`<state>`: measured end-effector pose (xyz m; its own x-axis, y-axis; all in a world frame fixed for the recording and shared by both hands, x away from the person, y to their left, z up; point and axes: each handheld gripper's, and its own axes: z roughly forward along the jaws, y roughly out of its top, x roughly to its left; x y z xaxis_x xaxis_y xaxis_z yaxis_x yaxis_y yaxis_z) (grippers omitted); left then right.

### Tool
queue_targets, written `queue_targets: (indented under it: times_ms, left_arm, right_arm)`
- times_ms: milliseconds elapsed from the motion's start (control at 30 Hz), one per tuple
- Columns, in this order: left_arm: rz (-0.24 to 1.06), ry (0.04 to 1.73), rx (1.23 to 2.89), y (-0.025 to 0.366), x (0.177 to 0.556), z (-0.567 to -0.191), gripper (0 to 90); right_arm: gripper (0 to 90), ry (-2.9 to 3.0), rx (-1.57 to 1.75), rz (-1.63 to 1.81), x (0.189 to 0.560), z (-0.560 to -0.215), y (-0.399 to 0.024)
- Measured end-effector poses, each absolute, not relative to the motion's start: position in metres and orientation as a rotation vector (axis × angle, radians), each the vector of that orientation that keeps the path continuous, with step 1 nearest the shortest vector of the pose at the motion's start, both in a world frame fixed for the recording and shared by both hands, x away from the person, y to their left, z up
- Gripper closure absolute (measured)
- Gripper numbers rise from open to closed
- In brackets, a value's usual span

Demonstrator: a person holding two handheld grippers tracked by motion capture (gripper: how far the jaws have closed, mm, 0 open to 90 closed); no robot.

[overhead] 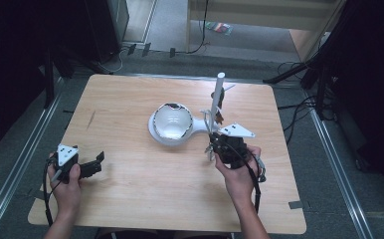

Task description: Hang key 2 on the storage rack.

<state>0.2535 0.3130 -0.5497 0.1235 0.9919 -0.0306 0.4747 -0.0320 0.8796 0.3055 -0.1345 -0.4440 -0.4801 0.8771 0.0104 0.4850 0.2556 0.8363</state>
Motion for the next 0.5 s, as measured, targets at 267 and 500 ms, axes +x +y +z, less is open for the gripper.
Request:
queue_targets:
  times_ms: [267, 500]
  left_arm:
    - [0.836, 1.458, 1.622, 0.313, 0.253, -0.550, 4.7]
    - [0.839, 1.459, 1.621, 0.313, 0.254, -0.550, 4.9]
  right_arm:
    - [84.7, 2.034, 1.234, 1.143, 0.303, -0.437, -0.138]
    - [84.7, 2.001, 1.239, 1.149, 0.303, -0.433, -0.144]
